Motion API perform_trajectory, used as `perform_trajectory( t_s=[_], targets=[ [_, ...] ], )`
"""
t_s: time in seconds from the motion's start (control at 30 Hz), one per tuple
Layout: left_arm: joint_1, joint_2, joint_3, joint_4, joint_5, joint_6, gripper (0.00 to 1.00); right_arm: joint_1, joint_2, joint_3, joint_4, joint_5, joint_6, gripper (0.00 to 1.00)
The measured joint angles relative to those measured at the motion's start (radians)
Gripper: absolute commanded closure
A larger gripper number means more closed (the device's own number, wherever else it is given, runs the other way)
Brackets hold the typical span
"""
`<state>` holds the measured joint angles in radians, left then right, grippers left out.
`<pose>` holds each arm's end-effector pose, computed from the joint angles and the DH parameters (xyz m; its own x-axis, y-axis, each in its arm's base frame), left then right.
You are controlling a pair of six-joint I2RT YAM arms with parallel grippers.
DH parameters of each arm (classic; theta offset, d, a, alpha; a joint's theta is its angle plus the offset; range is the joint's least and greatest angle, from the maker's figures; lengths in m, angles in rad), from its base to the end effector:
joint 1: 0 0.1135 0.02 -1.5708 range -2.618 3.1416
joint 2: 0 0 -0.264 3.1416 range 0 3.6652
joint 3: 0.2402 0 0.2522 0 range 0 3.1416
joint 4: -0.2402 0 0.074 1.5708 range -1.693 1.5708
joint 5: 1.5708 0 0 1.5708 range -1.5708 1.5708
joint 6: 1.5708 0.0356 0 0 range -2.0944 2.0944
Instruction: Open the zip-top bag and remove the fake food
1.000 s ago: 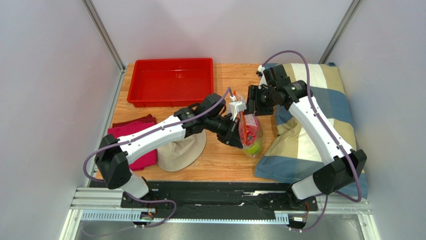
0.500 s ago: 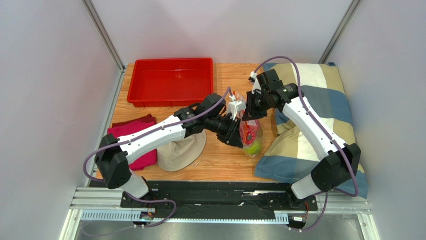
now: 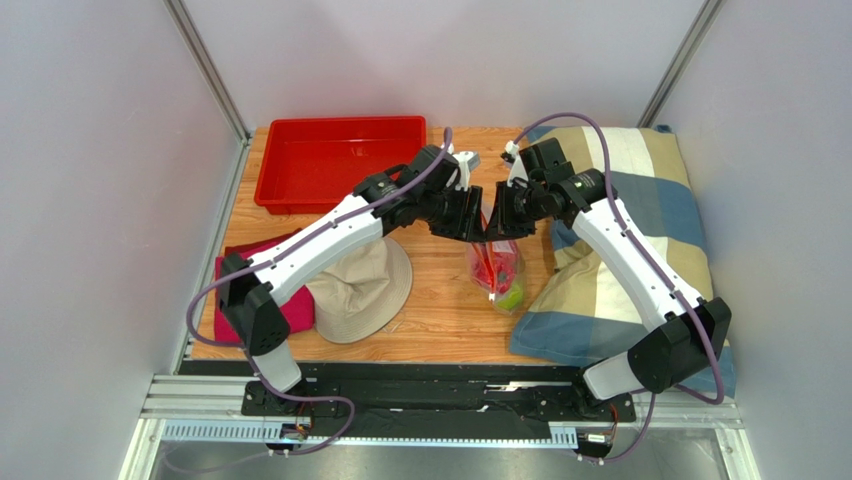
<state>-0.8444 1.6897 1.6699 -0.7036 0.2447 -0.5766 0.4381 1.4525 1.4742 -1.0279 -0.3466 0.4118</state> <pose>0.2451 -0.2889 0.3589 -0.8297 0.1376 -0.5409 0.4695 0.6962 -0.5431 0.2574 0.1340 0.3502 -0.9266 -0.0184 -0.3755 -0.2103 0.8533 0.4772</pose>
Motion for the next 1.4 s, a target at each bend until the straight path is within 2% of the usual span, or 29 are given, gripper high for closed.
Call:
perform_trajectory(
  t_s=[0.03, 0.1, 0.2, 0.23, 0.27, 0.3, 0.33, 0.5, 0.63, 0.8, 1.03, 1.4],
  targets=[
    [0.0, 0.021, 0.013, -0.018, -0.019, -0.001, 0.46, 0.0, -0.001, 0.0, 0.0, 0.0, 0.002, 1.0],
    [-0.001, 0.045, 0.015, -0.044, -0.045, -0.002, 0.37, 0.0, -0.001, 0.0, -0.002, 0.0, 0.003, 1.0],
    [-0.003, 0.058, 0.011, -0.083, -0.073, -0.001, 0.37, 0.0, -0.001, 0.0, -0.003, -0.001, 0.003, 1.0],
    [-0.003, 0.058, 0.011, -0.089, -0.076, -0.002, 0.43, 0.0, -0.001, 0.0, -0.004, -0.001, 0.003, 1.0],
    [-0.003, 0.058, 0.011, -0.089, -0.077, -0.002, 0.76, 0.0, -0.001, 0.0, -0.004, -0.002, 0.003, 1.0],
    [-0.001, 0.061, 0.013, -0.088, -0.076, -0.001, 0.96, 0.0, -0.002, 0.0, -0.004, -0.003, 0.003, 1.0],
    [0.002, 0.067, 0.016, -0.089, -0.074, 0.002, 1.0, 0.0, -0.002, 0.0, -0.004, -0.003, 0.003, 1.0],
    [0.031, 0.122, 0.051, -0.118, -0.076, 0.036, 1.0, 0.0, -0.003, 0.006, -0.045, 0.071, -0.017, 1.0],
    [0.073, 0.099, 0.014, -0.159, -0.111, 0.087, 1.0, 0.0, -0.003, 0.045, -0.119, 0.185, -0.053, 1.0],
    [0.108, 0.075, -0.016, -0.207, -0.132, 0.138, 1.0, 0.0, -0.004, 0.083, -0.15, 0.233, -0.075, 1.0],
    [0.103, 0.075, 0.002, -0.256, -0.13, 0.182, 1.0, 0.002, -0.014, 0.083, -0.176, 0.242, -0.084, 1.0],
    [0.1, 0.059, -0.014, -0.278, -0.175, 0.224, 1.0, -0.008, -0.042, 0.085, -0.23, 0.384, -0.128, 1.0]
  ],
)
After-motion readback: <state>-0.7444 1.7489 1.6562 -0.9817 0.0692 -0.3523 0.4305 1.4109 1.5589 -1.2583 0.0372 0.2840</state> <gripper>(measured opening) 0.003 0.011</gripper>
